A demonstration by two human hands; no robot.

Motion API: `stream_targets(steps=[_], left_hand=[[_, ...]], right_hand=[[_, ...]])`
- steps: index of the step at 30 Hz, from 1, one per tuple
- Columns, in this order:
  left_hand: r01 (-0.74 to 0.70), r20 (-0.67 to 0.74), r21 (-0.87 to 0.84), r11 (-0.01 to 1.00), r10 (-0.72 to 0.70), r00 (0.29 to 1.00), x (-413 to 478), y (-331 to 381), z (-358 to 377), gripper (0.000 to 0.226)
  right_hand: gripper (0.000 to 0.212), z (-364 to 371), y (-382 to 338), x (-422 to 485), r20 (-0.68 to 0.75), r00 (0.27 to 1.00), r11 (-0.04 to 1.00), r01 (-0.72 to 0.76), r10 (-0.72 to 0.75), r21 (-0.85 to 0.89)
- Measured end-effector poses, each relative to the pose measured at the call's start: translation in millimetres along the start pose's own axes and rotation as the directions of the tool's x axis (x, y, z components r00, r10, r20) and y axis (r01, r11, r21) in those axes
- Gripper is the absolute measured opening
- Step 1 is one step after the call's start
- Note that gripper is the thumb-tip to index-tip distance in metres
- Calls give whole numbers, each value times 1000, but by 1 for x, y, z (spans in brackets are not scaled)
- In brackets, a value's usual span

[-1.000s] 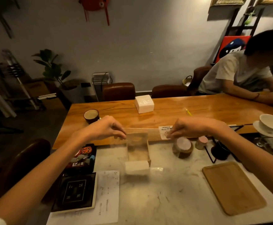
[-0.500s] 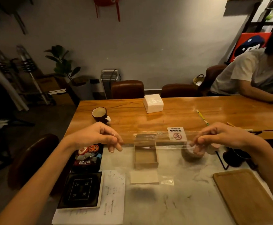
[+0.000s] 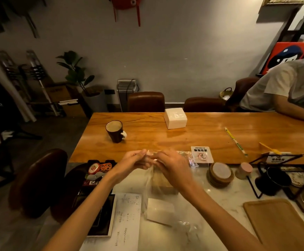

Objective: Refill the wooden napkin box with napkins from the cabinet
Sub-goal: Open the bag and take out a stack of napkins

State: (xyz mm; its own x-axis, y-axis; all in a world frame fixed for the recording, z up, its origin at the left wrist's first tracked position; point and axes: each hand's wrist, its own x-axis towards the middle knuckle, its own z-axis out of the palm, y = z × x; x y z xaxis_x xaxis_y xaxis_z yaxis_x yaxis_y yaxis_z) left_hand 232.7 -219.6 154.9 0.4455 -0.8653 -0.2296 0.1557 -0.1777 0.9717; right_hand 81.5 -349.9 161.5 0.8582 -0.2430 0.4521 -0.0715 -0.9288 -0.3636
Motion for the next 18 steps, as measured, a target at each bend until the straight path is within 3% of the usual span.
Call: stream_targets(steps=[4, 8, 13, 18], left_hand=[[-76, -3, 69, 995, 76, 997, -16, -2, 3, 32], [-131, -148, 154, 979, 154, 977, -25, -6, 11, 44], [-188, -217, 290, 938, 256, 942, -30, -11, 15, 34], [-199, -243, 297, 934, 275, 930, -37, -13, 23, 36]], right_hand=[[30, 23, -2, 4, 14, 1000, 997, 21, -20, -79], [22, 25, -7, 10, 6, 999, 992, 52, -52, -116], [17, 19, -14, 12, 74, 996, 994, -52, 45, 96], [11, 3, -18, 21, 250, 953, 950, -225, 169, 217]])
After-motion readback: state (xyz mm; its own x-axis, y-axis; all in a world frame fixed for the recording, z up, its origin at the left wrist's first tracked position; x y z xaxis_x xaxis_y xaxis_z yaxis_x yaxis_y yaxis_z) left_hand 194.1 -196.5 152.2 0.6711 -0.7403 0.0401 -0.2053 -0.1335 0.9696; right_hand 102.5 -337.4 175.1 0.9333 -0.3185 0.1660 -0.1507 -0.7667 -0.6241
